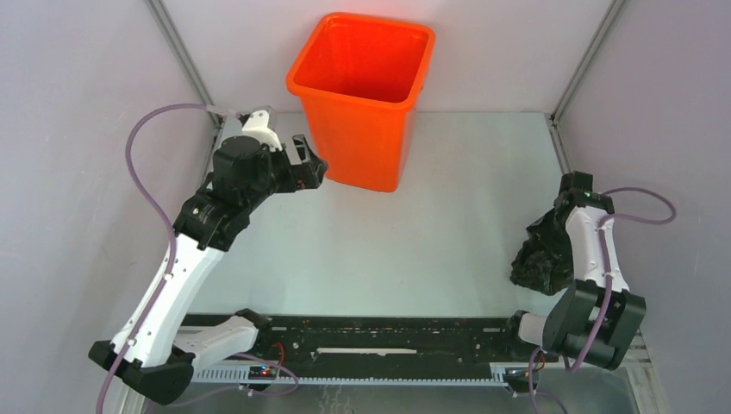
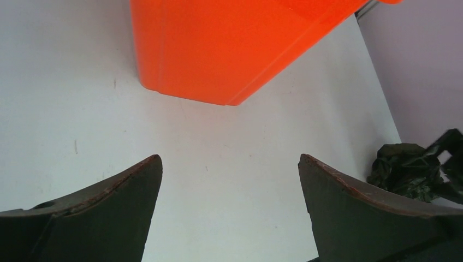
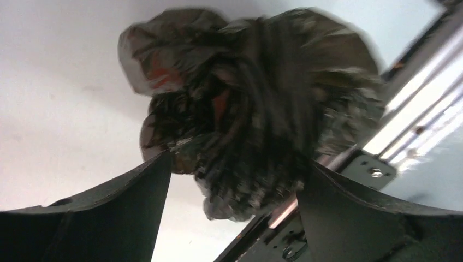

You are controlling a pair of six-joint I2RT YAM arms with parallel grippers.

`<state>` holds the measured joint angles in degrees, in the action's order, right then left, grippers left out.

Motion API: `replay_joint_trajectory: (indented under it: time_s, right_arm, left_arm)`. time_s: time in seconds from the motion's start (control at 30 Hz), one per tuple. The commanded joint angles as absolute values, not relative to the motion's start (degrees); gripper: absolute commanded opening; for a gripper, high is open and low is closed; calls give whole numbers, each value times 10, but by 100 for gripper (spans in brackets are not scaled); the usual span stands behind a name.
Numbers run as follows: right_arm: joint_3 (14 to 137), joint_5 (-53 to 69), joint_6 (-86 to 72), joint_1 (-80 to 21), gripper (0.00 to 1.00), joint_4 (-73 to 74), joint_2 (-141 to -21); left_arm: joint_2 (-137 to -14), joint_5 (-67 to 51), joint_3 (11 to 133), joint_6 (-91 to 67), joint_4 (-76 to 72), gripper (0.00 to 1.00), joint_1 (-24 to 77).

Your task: Put the trash bags into the trash bin

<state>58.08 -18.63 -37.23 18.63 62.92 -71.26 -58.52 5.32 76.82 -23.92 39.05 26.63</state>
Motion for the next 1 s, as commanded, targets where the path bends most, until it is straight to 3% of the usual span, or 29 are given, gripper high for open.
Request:
replay_joint_trajectory:
  time_s: [0.0, 0.1, 0.23, 0.37, 0.4, 0.6, 0.73, 0.8, 0.87, 0.9, 0.97]
  right_arm:
    - [551, -19, -357, 178, 87, 553, -737]
    - [544, 35, -357, 125, 77, 539, -761]
    - [544, 140, -337, 44, 52, 500, -777]
    - [545, 313, -319, -25, 3, 443, -807]
    - [547, 340, -318, -46, 0, 427, -811]
    - [599, 457, -323, -167, 0, 337, -785]
    - [609, 616, -421, -203, 0, 170, -740]
    - [609, 630, -444, -196, 0, 129, -727]
    - [607, 578, -402, -173, 0, 200, -727]
    - [602, 528, -363, -162, 6, 255, -738]
    - [587, 412, -297, -145, 31, 370, -787]
  left_arm:
    - [-597, 21, 768, -240, 347, 100, 270]
    - [-606, 11, 769, -247, 335, 100, 270]
    - [-605, 5, 766, -259, 330, 100, 270]
    - [-589, 4, 750, -282, 328, 100, 270]
    - [-585, 4, 745, -291, 329, 100, 270]
    - [-546, -30, 701, -358, 331, 100, 270]
    - [-510, -28, 668, -399, 332, 100, 270]
    - [-492, -23, 647, -419, 333, 100, 270]
    - [-482, -23, 632, -436, 336, 100, 270]
    - [-482, -27, 625, -444, 338, 100, 270]
    - [-491, -38, 610, -457, 340, 100, 270]
